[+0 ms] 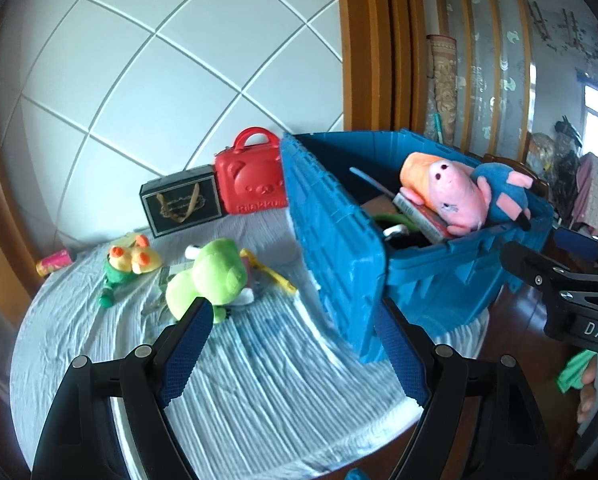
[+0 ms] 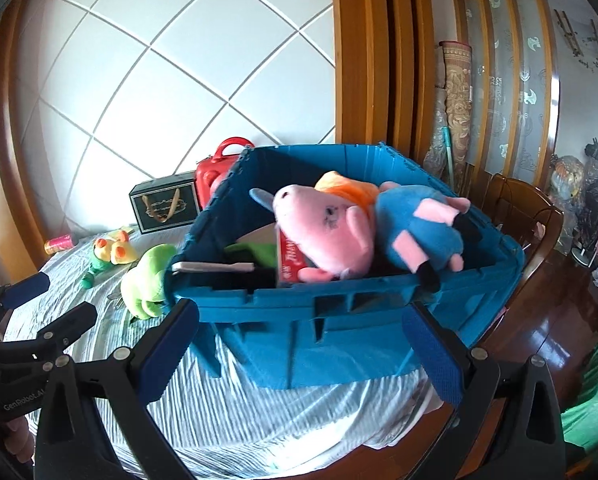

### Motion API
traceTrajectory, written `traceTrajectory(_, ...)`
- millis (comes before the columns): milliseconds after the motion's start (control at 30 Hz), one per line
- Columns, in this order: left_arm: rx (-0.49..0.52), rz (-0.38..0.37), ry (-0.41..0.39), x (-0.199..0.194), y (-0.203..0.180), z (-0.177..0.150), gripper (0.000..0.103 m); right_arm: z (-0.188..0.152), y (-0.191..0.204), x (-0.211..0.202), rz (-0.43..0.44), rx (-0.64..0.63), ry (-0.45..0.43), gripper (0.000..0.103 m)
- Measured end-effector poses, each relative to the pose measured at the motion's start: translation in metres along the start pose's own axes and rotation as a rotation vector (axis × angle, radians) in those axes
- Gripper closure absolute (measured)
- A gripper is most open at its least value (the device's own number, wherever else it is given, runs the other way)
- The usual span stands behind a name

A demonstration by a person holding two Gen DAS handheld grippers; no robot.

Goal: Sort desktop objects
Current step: 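Open both tools to release the pigs and withdraw from the bin, then move both tools toward the green plush on the table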

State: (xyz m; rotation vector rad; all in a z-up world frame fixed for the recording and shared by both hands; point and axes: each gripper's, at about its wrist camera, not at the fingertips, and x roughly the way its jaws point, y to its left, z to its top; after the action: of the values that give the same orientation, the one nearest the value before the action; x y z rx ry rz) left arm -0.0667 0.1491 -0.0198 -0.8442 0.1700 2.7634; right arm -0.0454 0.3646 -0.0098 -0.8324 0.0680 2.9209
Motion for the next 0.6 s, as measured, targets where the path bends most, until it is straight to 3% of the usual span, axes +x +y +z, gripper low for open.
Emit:
traceTrajectory(333, -0.091, 0.080, 0.039, -0.032, 0.083, -0.045, 0.020, -0.030, 0.110, -0.019, 0.088, -0.079, 0.030, 0.000)
traceTrajectory(600, -0.173, 0.171, 0.076, -0.018, 0.128, -0.056, 0.020, -0.032, 0.162, 0.005, 0.172, -0.157, 0.072, 0.000)
